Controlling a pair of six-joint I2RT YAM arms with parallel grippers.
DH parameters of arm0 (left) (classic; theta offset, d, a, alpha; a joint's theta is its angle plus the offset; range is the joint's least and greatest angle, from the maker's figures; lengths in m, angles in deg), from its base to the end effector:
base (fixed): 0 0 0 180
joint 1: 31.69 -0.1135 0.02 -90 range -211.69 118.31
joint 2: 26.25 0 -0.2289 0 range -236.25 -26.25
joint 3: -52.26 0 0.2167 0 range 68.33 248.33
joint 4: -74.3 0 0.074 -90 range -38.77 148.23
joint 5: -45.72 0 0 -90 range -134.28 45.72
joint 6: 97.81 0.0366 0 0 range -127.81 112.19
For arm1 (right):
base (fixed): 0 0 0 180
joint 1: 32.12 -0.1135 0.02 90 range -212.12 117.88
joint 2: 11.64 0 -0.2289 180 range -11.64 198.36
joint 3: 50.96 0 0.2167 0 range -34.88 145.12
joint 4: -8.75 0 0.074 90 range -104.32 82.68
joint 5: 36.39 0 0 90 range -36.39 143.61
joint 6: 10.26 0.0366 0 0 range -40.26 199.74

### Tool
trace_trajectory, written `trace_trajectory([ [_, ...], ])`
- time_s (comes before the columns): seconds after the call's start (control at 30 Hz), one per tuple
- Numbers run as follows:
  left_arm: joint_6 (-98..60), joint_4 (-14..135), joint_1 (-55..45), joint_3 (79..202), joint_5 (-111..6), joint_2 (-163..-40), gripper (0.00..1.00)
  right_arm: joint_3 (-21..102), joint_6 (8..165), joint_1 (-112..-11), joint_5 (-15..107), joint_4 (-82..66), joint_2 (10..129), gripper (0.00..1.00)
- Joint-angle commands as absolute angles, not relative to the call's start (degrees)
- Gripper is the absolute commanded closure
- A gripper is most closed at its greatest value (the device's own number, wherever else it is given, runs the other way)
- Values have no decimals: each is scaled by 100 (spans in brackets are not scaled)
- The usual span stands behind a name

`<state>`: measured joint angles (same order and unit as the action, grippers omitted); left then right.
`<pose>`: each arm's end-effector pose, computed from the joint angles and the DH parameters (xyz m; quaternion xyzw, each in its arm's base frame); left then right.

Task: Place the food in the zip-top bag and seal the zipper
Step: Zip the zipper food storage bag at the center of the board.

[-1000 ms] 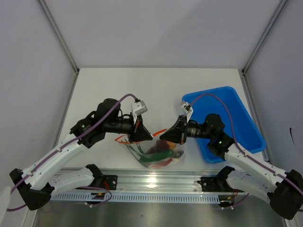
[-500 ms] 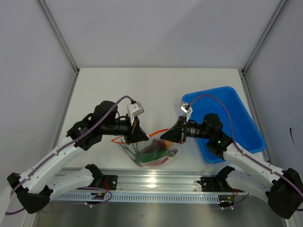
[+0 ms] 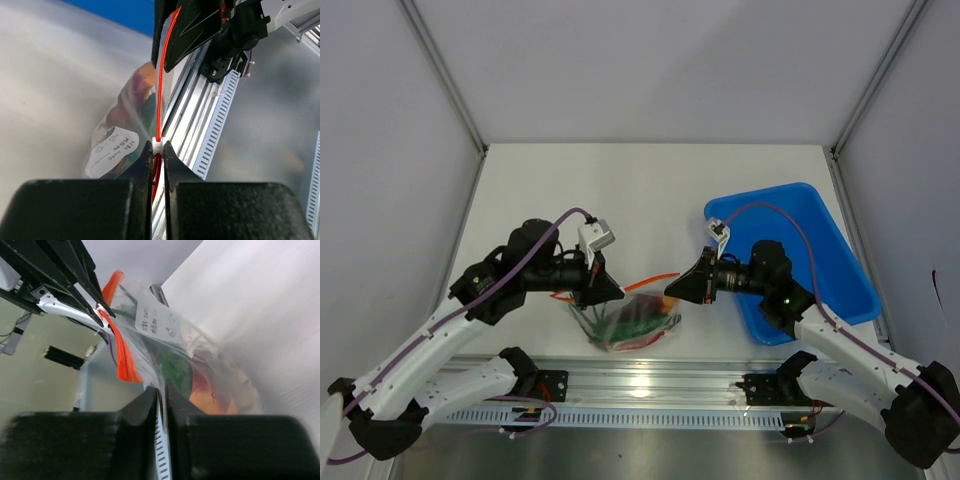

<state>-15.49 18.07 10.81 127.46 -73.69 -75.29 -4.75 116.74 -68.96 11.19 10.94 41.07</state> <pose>0.1029 -0.1187 0.3288 0.3717 0.7616 -0.4040 0.3443 0.1431 0.1381 0.2635 -0.2451 0.6839 0.5929 0.3475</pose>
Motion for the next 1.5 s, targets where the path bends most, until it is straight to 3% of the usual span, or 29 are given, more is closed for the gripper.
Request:
trace_trajectory([
  [0.0, -1440, 1885, 997, 12871, -7407, -7441, 99, -141, 11106, -6877, 661, 528, 4328, 74],
  [0.07, -1457, 1921, 988, 12924, -7521, -7520, 99, 219, 10640, -6991, 650, -35, 4443, 51],
  [0.13, -1475, 1965, 988, 12967, -7661, -7556, 99, 825, 9980, -7176, 598, -774, 4680, 45],
  [0.63, -1423, 1824, 988, 13038, -7794, -7547, 99, 2786, 8335, -7537, -677, -2287, 6271, 44],
  [0.73, -1449, 1833, 997, 13091, -7794, -7574, 100, 2918, 8212, -7563, -748, -2498, 6438, 46],
  [0.83, -1528, 1815, 997, 13231, -7934, -7600, 99, 3059, 8133, -7695, -581, -2648, 6517, 57],
  [1.07, -1537, 1789, 997, 13266, -7908, -7898, 100, 3331, 8001, -7853, -423, -2936, 6754, 64],
  [1.33, -1423, 1596, 997, 13416, -7733, -8118, 100, 4157, 7307, -8143, -185, -3869, 7229, 60],
  [1.4, -1440, 1613, 997, 13390, -7741, -8119, 99, 4176, 7236, -8152, -211, -3957, 7352, 76],
  [1.43, -1457, 1657, 1005, 13381, -7776, -8092, 99, 4158, 7227, -8178, -220, -3984, 7413, 98],
  [1.47, -1466, 1692, 997, 13346, -7785, -8066, 99, 4141, 7210, -8204, -194, -4001, 7423, 100],
])
